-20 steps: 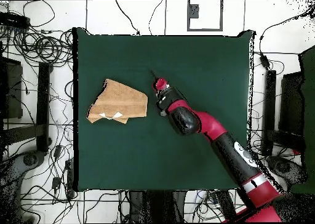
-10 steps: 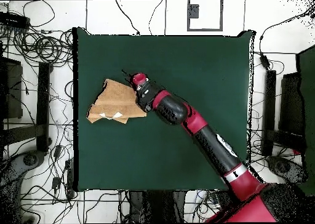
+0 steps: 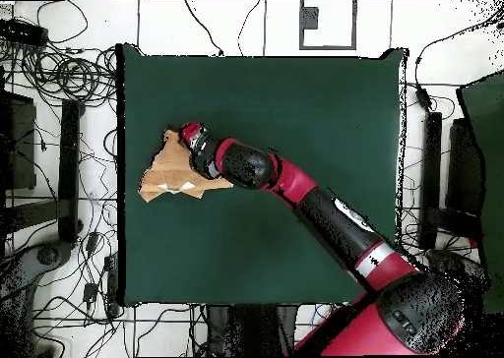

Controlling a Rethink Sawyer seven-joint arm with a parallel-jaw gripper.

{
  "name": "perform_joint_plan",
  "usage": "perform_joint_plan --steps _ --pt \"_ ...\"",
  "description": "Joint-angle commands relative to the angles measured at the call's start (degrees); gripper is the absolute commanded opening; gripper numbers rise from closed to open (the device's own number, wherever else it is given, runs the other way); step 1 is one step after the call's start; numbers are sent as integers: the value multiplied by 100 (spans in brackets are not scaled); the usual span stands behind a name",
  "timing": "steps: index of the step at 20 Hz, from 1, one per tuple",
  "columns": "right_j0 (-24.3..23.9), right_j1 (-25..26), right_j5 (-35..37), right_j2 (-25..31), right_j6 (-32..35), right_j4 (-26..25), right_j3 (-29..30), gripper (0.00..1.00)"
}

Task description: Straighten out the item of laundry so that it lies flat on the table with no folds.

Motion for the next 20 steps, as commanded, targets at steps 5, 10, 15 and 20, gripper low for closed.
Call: perform_joint_plan --steps 5,10,15,20 --pt "810 -518 1705 -2153 403 535 -787 100" --pt "1269 -863 2067 -2828 375 193 -1022 100" --pt "2288 -1373 2349 -3896 1241 -25 -1269 100" --pt "2441 -1276 2303 -4119 1111 157 -1387 100"
